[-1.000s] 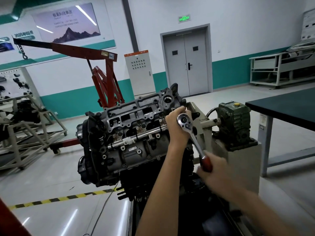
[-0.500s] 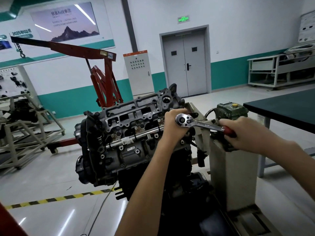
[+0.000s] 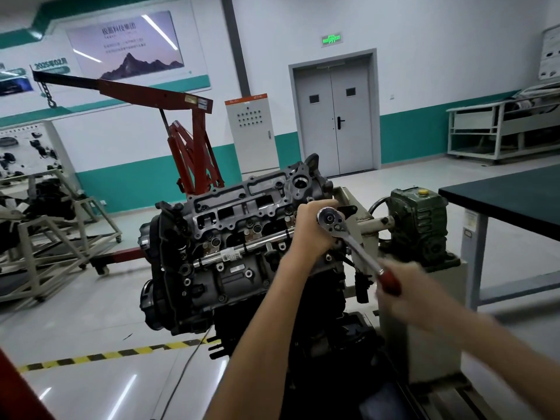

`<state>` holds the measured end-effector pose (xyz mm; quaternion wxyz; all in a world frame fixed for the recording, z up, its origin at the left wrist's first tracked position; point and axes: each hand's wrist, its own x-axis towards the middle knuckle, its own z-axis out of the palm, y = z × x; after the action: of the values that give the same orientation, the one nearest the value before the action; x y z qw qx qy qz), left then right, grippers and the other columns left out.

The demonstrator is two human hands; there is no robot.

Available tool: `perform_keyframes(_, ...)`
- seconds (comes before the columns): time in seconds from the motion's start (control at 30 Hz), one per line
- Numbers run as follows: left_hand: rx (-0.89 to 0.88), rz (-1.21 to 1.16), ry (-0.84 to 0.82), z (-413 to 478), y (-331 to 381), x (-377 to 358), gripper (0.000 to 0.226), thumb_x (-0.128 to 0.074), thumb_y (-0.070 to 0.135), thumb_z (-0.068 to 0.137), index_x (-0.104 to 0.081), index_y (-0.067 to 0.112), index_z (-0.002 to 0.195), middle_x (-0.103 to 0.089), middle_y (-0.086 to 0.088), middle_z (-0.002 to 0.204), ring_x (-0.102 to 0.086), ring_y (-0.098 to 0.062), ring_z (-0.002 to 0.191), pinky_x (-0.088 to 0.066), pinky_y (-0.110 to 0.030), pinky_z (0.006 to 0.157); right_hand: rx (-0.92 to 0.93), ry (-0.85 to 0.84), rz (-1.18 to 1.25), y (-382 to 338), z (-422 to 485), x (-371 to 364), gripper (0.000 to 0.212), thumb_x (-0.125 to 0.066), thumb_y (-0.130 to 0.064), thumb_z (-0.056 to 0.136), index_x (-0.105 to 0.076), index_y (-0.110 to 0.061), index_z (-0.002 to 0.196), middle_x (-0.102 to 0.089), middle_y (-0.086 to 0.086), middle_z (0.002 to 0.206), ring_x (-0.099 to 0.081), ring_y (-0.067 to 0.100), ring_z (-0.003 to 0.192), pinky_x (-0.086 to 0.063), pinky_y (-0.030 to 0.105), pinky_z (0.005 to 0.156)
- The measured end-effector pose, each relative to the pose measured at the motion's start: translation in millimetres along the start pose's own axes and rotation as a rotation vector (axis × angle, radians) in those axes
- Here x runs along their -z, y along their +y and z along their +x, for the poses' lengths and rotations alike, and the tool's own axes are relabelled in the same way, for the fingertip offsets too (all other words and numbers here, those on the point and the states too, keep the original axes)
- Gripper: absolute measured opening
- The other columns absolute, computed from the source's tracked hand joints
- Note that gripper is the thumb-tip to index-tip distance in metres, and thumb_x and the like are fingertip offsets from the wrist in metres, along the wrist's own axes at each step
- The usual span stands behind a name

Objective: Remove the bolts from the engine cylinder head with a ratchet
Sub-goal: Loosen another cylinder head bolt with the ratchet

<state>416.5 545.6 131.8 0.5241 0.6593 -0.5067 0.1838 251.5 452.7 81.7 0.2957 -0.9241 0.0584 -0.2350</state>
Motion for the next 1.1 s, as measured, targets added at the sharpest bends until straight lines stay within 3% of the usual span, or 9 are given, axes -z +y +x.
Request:
perform_keyframes(0.1,-0.087,0.061,-0.173,7.8,0.9,14.3,0.013,-0.066,0.003,0.066,-0.066,-0.010,0.070,-0.056,-0.013,0.063,-0.049,-0.012,0.062,-0.042,-0.021,0.059,0.186,0.019,-0.518,16.8,31.3,64.8,0.016,-0.063,-0.012,0.081,-0.058,-0.016,0.096,-0.052,-0.009,0.059,-0.050,0.002,0.048,-0.036,0.012,0.046)
perform_keyframes(0.2,-0.056,0.028,-0.158,7.9,3.3,8.6,0.024,-0.056,0.010,0.067,-0.045,-0.004,0.052,-0.040,-0.007,0.052,-0.034,-0.013,0.056,-0.030,-0.030,0.050,0.224,0.078,-0.655,16.4,41.5,74.6,0.017,-0.061,-0.017,0.081,-0.057,-0.017,0.097,-0.052,-0.008,0.059,-0.045,0.004,0.048,-0.026,0.009,0.046)
perform_keyframes(0.33,0.068,-0.102,0.171,-1.8,6.2,-11.8,0.035,-0.056,0.007,0.077,-0.035,0.000,0.050,-0.033,-0.016,0.050,-0.029,-0.017,0.054,-0.026,-0.037,0.047,-0.032,0.198,-0.210,10.3,2.4,-3.9,0.025,-0.065,-0.013,0.080,-0.056,-0.009,0.104,-0.050,-0.004,0.061,-0.053,0.007,0.050,-0.041,0.014,0.048)
perform_keyframes(0.5,0.193,-0.151,0.310,-2.2,6.4,-21.0,0.036,-0.056,-0.009,0.084,-0.034,-0.005,0.055,-0.032,-0.010,0.055,-0.028,-0.016,0.055,-0.022,-0.033,0.052,-0.102,0.156,0.485,-44.7,-13.3,-87.4,0.022,-0.066,-0.007,0.078,-0.051,-0.022,0.082,-0.058,0.007,0.059,-0.056,0.011,0.043,-0.045,0.018,0.044)
perform_keyframes(0.63,0.128,-0.110,0.233,-10.5,1.1,-15.5,0.036,-0.059,0.004,0.091,-0.036,0.004,0.063,-0.036,-0.005,0.056,-0.031,-0.018,0.053,-0.029,-0.035,0.049,-0.102,0.292,0.429,-39.2,-13.9,-77.1,0.016,-0.068,-0.010,0.077,-0.054,-0.017,0.073,-0.054,0.003,0.053,-0.050,0.005,0.043,-0.038,0.010,0.044)
perform_keyframes(0.77,0.045,0.022,0.174,-16.6,-11.6,-16.1,0.012,-0.050,0.007,0.091,-0.048,0.005,0.078,-0.051,-0.007,0.071,-0.049,-0.028,0.066,-0.045,-0.047,0.060,-0.052,0.414,0.317,-28.8,-11.9,-54.9,0.028,-0.070,-0.009,0.076,-0.047,-0.008,0.059,-0.046,0.010,0.049,-0.040,0.007,0.043,-0.032,0.012,0.042)
perform_keyframes(0.87,-0.021,0.033,0.212,-6.1,1.1,-20.0,0.022,-0.037,0.016,0.086,-0.051,0.000,0.078,-0.049,0.002,0.072,-0.046,-0.018,0.065,-0.040,-0.032,0.059,-0.031,0.475,0.326,-34.9,-8.2,-40.6,0.042,-0.069,-0.016,0.077,-0.036,-0.019,0.051,-0.037,-0.003,0.042,-0.033,0.006,0.039,-0.027,0.010,0.041)
perform_keyframes(1.0,-0.079,0.041,0.242,9.0,25.2,-25.7,0.012,-0.042,-0.003,0.091,-0.050,-0.005,0.082,-0.052,-0.007,0.068,-0.046,-0.018,0.061,-0.039,-0.035,0.056,-0.065,0.408,0.525,-40.5,-18.0,-10.8,0.038,-0.064,-0.029,0.080,-0.041,-0.011,0.055,-0.037,-0.002,0.039,-0.035,0.009,0.033,-0.034,0.022,0.037)
perform_keyframes(1.1,-0.165,0.100,0.212,15.9,54.8,-36.1,0.020,-0.040,0.006,0.095,-0.042,0.002,0.076,-0.049,-0.012,0.066,-0.042,-0.025,0.058,-0.034,-0.039,0.052,-0.146,0.344,0.642,-37.7,-35.6,17.3,0.034,-0.060,-0.036,0.081,-0.049,-0.013,0.057,-0.041,0.002,0.038,-0.037,0.013,0.029,-0.034,0.025,0.038)
